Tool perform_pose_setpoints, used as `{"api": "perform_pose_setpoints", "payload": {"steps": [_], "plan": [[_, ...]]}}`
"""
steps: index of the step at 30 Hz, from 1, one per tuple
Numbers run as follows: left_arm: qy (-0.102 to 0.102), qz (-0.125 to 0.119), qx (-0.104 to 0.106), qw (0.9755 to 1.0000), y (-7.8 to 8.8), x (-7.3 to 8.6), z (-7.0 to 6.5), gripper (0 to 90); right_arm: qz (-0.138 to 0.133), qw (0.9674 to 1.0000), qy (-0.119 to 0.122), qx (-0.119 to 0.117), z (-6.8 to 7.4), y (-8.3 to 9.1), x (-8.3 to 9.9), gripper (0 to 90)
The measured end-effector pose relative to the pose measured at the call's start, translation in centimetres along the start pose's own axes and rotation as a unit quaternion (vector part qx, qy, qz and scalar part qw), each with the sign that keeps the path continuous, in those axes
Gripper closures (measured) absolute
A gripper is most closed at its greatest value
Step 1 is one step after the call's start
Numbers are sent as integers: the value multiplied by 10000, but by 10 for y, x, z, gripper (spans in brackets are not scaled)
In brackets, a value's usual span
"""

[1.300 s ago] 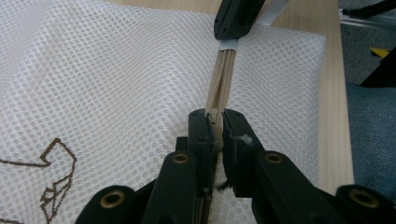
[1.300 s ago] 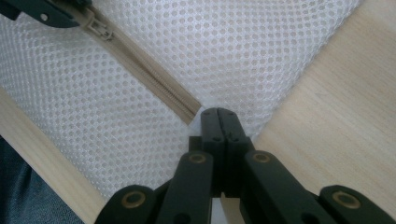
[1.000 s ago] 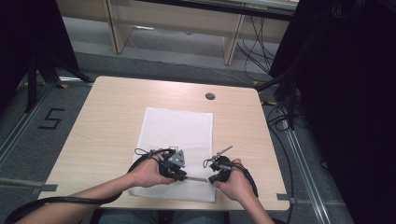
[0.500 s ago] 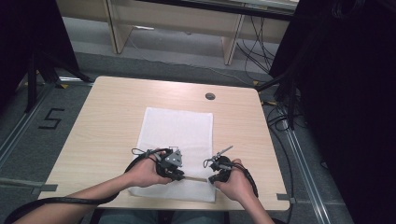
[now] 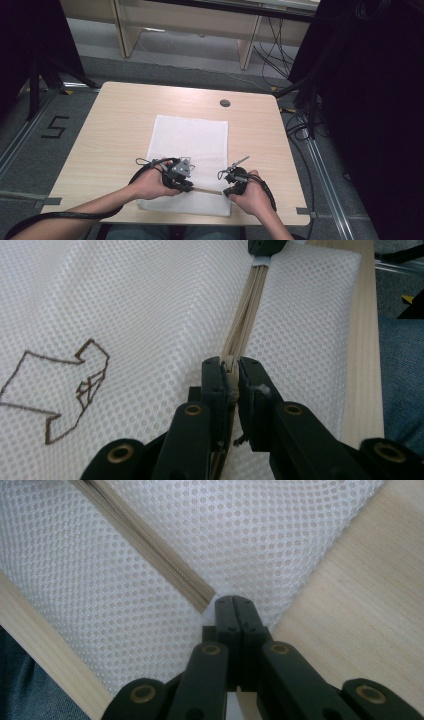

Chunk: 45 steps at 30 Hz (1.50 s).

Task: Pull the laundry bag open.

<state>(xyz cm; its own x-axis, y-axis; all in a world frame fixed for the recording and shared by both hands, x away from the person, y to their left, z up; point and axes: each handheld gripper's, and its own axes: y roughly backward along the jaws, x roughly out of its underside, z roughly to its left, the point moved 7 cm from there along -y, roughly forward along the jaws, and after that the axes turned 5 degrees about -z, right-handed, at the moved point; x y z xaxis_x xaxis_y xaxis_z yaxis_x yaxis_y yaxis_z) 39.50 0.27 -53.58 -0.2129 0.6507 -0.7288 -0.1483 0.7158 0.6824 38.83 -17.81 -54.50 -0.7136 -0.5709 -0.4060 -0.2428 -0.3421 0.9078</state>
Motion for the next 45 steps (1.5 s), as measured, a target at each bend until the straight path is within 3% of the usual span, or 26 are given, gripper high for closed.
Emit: {"api": "perform_pose_setpoints", "payload": {"steps": [3,7,14,16,19,20,21,27,29,30,31,32,35,38,43,45], "plan": [[-37,46,-33,10000,0,1,-1,818,55,9999,-112,24,1,0,1,900],[-70,44,-38,10000,1,1,-1,818,-17,10000,51,-8,0,0,0,900],[5,22,-19,10000,3,3,-2,818,-12,10000,9,-15,0,0,0,900],[-71,78,-46,9999,4,4,-1,818,-12,10000,11,-19,0,0,0,900],[-28,67,-62,10000,8,6,0,818,-10,10000,48,-25,0,0,0,900],[116,31,-30,9999,9,7,0,818,-13,10000,43,-22,0,0,0,900],[30,21,-40,10000,9,7,1,818,-12,10000,45,-20,0,0,0,900],[-4,29,-40,10000,10,7,0,818,-17,10000,-42,-13,1,0,0,900],[103,-32,-14,9999,12,8,1,818,13,10000,-65,-31,0,0,1,900],[61,18,-39,10000,13,9,2,818,-18,10000,-24,-39,0,0,0,900],[166,-61,-10,9998,13,9,1,818,-18,10000,-22,-33,0,0,0,900],[62,15,-46,10000,14,10,2,818,-9,10000,-9,-25,0,0,0,900],[58,22,-80,9999,16,12,3,818,-25,10000,-8,-30,0,0,0,900],[254,-104,-37,9996,17,12,1,818,21,10000,-60,-19,0,0,1,900],[152,-105,-38,9998,18,13,2,818,33,9999,-83,-53,1,0,1,900],[218,-148,-20,9997,19,13,2,818,-9,10000,-18,-48,0,0,1,900]]}}
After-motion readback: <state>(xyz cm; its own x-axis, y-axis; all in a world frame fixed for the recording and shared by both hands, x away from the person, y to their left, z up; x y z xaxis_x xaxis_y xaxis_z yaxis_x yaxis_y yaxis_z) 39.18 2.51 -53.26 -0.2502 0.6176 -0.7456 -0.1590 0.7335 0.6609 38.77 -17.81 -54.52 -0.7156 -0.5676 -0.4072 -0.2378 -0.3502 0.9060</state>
